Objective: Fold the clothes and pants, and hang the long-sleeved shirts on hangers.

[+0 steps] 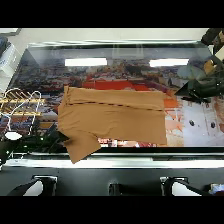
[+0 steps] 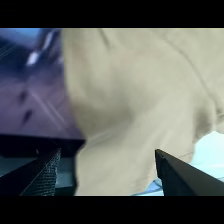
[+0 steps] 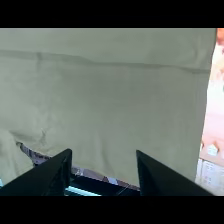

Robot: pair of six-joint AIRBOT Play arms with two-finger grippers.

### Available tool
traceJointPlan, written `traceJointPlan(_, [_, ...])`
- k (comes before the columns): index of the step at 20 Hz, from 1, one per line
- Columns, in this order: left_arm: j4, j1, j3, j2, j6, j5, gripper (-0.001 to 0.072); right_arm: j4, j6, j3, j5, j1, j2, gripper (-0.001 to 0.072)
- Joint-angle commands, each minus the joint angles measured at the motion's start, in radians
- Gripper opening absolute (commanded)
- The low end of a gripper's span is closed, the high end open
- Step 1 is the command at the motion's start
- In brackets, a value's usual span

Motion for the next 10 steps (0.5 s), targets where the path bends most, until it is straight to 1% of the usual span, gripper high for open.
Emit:
traceJointPlan(1, [-0.053,-0.053,-0.003,-0.047,0.041,0.065,0.0659,0.011,0.016,0.000,0.002,0.000,0.030,0.0477])
traceJointPlan(2, [-0.053,-0.079,-0.004,-0.065,0.039,0.074,0.0659,0.018,0.019,0.000,0.002,0.000,0.036,0.0477])
traceJointPlan(3, [-0.053,-0.101,-0.003,-0.084,0.039,0.078,0.0631,0.021,0.021,0.000,0.007,0.000,0.042,0.0477])
traceJointPlan(4, [-0.052,-0.117,-0.003,-0.097,0.039,0.077,0.0437,0.019,0.019,0.000,0.020,-0.001,0.048,0.0477])
traceJointPlan(5, [-0.053,-0.122,-0.003,-0.098,0.039,0.074,0.0171,0.008,0.003,0.000,0.043,-0.001,0.054,0.0477])
traceJointPlan(6, [-0.053,-0.121,-0.002,-0.092,0.039,0.069,0.0028,-0.028,-0.018,0.000,0.078,-0.001,0.058,0.0477])
traceJointPlan(7, [-0.052,-0.116,0.001,-0.087,0.040,0.067,0.0023,-0.061,-0.009,-0.012,0.074,-0.005,0.068,0.0477])
traceJointPlan(10, [-0.052,-0.100,0.001,-0.073,0.042,0.057,0.0023,-0.058,-0.015,-0.129,0.053,-0.066,0.097,0.0479])
